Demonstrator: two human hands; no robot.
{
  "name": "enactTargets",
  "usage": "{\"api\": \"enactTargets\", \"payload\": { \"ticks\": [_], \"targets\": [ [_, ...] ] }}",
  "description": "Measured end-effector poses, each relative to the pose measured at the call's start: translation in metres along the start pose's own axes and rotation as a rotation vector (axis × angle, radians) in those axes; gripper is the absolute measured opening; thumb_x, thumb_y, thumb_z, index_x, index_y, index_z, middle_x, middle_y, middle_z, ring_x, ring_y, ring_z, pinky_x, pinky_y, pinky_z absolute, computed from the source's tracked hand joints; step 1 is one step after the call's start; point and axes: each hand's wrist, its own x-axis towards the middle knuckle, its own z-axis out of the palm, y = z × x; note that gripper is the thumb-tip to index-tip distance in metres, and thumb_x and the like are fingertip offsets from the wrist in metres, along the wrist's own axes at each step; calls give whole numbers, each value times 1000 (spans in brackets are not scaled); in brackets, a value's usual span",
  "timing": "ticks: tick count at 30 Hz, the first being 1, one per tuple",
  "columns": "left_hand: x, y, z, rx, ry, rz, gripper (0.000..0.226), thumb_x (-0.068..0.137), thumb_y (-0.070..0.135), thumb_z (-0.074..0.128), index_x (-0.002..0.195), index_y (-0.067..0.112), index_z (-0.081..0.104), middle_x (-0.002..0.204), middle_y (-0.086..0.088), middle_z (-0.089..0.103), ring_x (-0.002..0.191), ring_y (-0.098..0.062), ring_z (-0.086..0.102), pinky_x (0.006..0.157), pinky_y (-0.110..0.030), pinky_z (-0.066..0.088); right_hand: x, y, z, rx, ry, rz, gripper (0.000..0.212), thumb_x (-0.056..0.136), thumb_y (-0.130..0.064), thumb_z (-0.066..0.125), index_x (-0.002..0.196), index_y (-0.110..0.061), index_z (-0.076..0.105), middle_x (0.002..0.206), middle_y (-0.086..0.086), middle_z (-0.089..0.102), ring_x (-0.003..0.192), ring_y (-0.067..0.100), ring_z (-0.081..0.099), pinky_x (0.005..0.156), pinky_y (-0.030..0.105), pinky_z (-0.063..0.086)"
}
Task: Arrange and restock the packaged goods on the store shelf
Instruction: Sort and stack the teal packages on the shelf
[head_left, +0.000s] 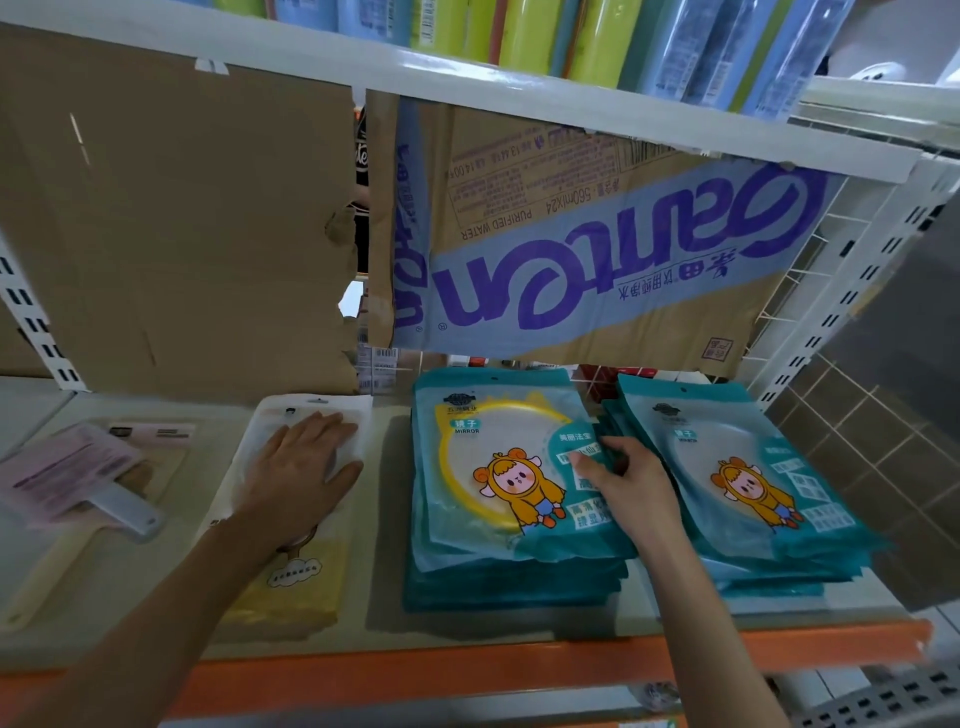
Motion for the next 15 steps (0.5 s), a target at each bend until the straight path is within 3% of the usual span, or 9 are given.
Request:
{"api": "enactTargets", "payload": {
  "ticks": [5, 8, 10, 12, 14, 15],
  "targets": [
    [5, -1, -7, -18, -108, 11, 66, 86, 56, 29, 141, 20, 35, 152, -3, 27, 141, -18, 19, 115, -36, 11, -3, 7, -2, 26, -12, -6, 54, 84, -43, 61, 130, -18, 47, 128, 5, 55, 106, 21, 58, 83, 32, 48],
    [5, 14, -22, -224, -47, -5, 67, 86, 57, 35, 141, 18, 36, 152, -4, 28, 141, -18, 20, 113, -32, 13, -8, 12, -11, 193, -93, -14, 61, 81, -46, 62, 134, -21, 43, 132, 2, 52, 113, 20, 57, 95, 43, 48],
    [-4, 34, -34, -520, -90, -22, 72, 84, 60, 49, 143, 24, 32, 150, 7, 27, 137, -12, 26, 109, -29, 20, -17, 12, -20, 310, -213, -67, 60, 76, -48, 65, 129, -31, 44, 124, -8, 54, 111, 12, 57, 92, 33, 50],
    [-16, 54, -43, -773, -299, -37, 103, 57, 83, 54, 144, 38, 21, 144, 24, 18, 130, -4, 24, 110, -34, 24, -27, 11, -29, 261, -338, -135, 60, 63, -65, 70, 112, -46, 42, 108, -28, 58, 103, -3, 57, 85, 18, 48],
    [-27, 72, -40, -825, -466, 47, 111, 41, 88, 59, 135, 58, 8, 143, 34, 8, 135, -1, 17, 114, -35, 22, -31, 13, -33, 146, -419, -181, 86, 42, -77, 70, 116, -51, 34, 102, -41, 55, 101, -16, 52, 88, 11, 42],
    [-30, 78, -35, -798, -500, 99, 108, 39, 85, 63, 125, 67, 0, 138, 41, 4, 137, 1, 10, 115, -32, 18, -31, 16, -34, 113, -447, -180, 100, 40, -73, 75, 125, -49, 27, 104, -43, 50, 100, -19, 49, 88, 7, 38]
  ]
}}
